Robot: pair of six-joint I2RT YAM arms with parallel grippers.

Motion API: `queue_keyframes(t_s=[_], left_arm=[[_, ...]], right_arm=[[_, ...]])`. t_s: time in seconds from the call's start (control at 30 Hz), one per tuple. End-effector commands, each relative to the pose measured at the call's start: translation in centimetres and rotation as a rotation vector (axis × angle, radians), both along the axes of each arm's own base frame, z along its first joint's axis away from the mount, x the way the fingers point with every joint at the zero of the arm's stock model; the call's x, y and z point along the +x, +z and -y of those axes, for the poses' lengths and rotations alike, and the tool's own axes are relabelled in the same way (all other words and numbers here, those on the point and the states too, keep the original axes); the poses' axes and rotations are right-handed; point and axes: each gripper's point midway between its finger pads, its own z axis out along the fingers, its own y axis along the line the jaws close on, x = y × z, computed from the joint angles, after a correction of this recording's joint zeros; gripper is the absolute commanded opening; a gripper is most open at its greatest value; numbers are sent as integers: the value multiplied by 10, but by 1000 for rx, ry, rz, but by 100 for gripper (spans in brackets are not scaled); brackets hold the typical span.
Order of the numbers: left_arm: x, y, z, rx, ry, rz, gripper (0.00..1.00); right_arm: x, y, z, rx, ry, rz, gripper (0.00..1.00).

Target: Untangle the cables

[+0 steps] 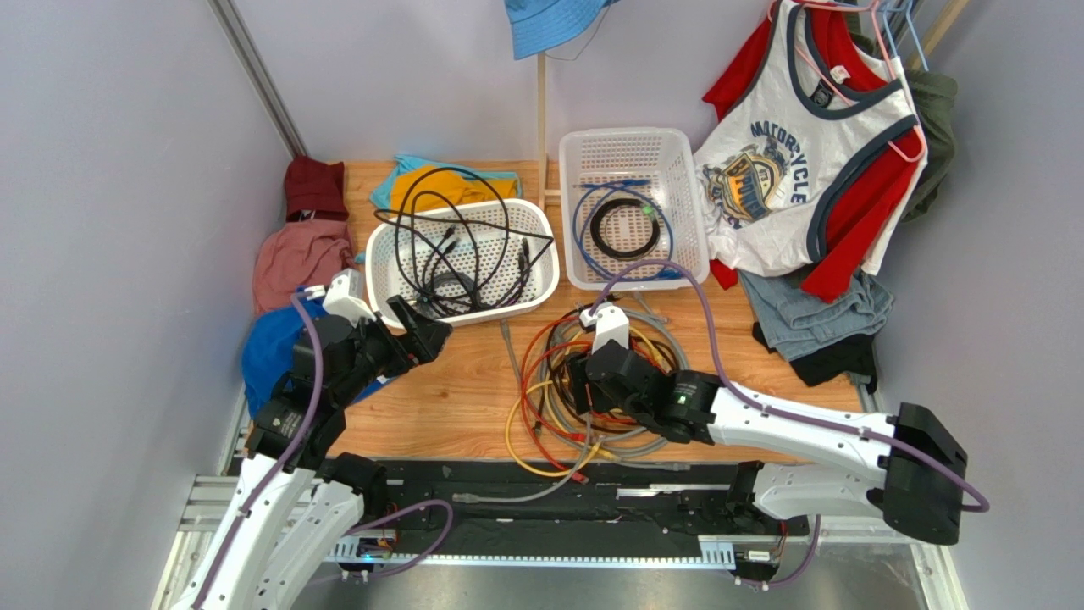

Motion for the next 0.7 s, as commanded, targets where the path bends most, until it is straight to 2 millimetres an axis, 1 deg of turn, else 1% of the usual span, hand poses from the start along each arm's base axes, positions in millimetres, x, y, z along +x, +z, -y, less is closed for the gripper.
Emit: queue_keyframes(t_s=[0.0, 0.07, 0.13, 0.17, 0.2, 0.23, 0.27, 0.33, 0.37, 0.43, 0.47, 0.53, 0.57, 0.67], left_arm=[[6, 9, 12, -34, -47, 36, 99], [8, 3, 16, -39, -61, 21, 99], [8, -3, 18, -41, -70, 5, 99], [9, -5, 20, -44, -76, 2, 99], [10, -8, 20, -40, -77, -4, 99], [10, -10, 20, -39, -80, -10, 99], [10, -13, 20, -37, -80, -18, 99], [10, -15, 21, -36, -81, -21, 99], [10, -16, 21, -36, -81, -19, 99], [9, -18, 21, -32, -82, -24, 99], [9, -18, 21, -33, -82, -26, 99], [9, -19, 21, -34, -86, -28, 99], [8, -19, 21, -34, -88, -28, 99], [7, -22, 22, -32, -91, -34, 99]], right_arm=[[2, 37, 2, 56, -4, 48, 67], [1, 37, -2, 55, 11, 41, 65], [0, 36, -8, 56, 37, 33, 60], [0, 30, -12, 43, 46, 22, 53], [0, 29, -16, 47, 56, 21, 47], [-2, 29, -22, 55, 80, 6, 36], [-3, 22, -28, 43, 98, -10, 33], [-6, 23, -43, 62, 139, -14, 31], [-7, 15, -49, 42, 154, -24, 31], [-8, 13, -60, 28, 184, -29, 34], [-7, 1, -63, -7, 190, -47, 34], [-6, -8, -67, -34, 195, -61, 34], [-6, -15, -70, -54, 196, -72, 34], [-2, -27, -68, -88, 174, -74, 35]])
